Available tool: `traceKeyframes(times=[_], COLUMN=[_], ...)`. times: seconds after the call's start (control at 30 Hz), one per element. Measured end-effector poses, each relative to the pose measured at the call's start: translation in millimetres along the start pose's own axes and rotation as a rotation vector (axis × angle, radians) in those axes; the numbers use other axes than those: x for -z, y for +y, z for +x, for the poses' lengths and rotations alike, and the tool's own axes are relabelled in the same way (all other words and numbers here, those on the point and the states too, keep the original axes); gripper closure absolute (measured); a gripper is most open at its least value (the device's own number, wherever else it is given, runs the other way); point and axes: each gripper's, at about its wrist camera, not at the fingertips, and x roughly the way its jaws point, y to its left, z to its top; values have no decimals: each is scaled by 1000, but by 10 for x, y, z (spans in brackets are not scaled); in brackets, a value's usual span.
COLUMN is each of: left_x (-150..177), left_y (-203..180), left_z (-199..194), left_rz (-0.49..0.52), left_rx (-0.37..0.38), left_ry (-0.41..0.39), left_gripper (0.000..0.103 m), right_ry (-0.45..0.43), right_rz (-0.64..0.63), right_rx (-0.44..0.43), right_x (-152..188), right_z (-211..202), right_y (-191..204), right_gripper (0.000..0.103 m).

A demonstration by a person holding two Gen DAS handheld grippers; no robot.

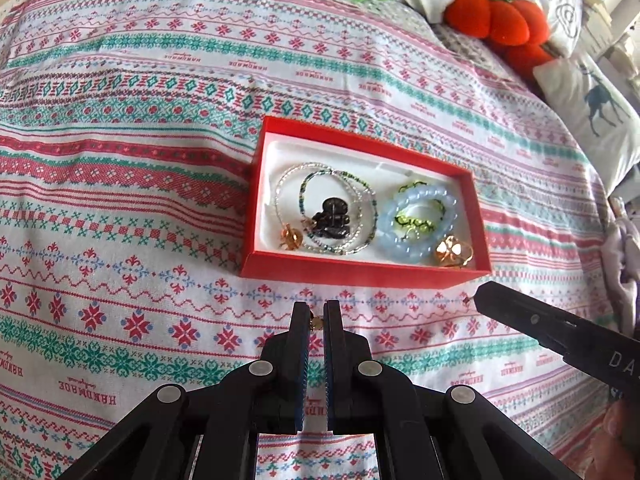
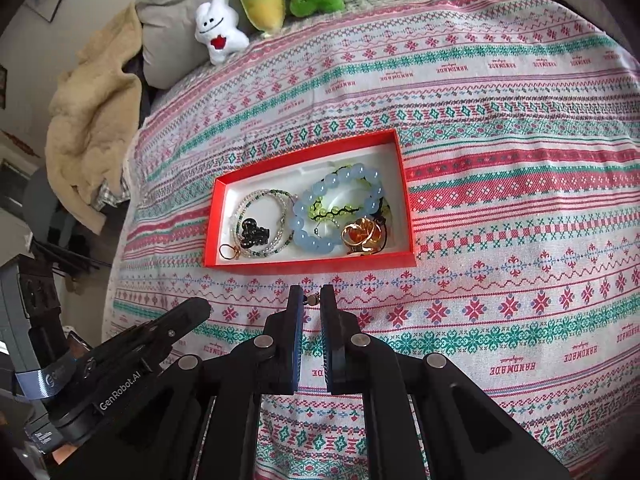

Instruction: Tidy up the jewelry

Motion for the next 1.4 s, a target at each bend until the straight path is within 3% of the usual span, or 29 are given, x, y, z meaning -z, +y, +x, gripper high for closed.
traceKeyframes(times=[0.43,0.93,1.2,1.4], left_x=[-160,-257,-186,-129], left_y=[-279,-322,-327,-271], left_z=[264,476,323,176], left_rz=[32,36,86,107], left_rx=[49,27,-16,-53], left_ry=[-42,-37,-50,-62], left_gripper=[102,101,90,75], right_ry=[-26,-27,-40,-40], right_rz=[8,30,23,6], right_rx=[-6,-11,-22,-15], right_x=[-157,-244,-282,-297], right_z=[41,190,198,225], right_y=[-185,-279,-245,-183], right_gripper=[94,94,94,92])
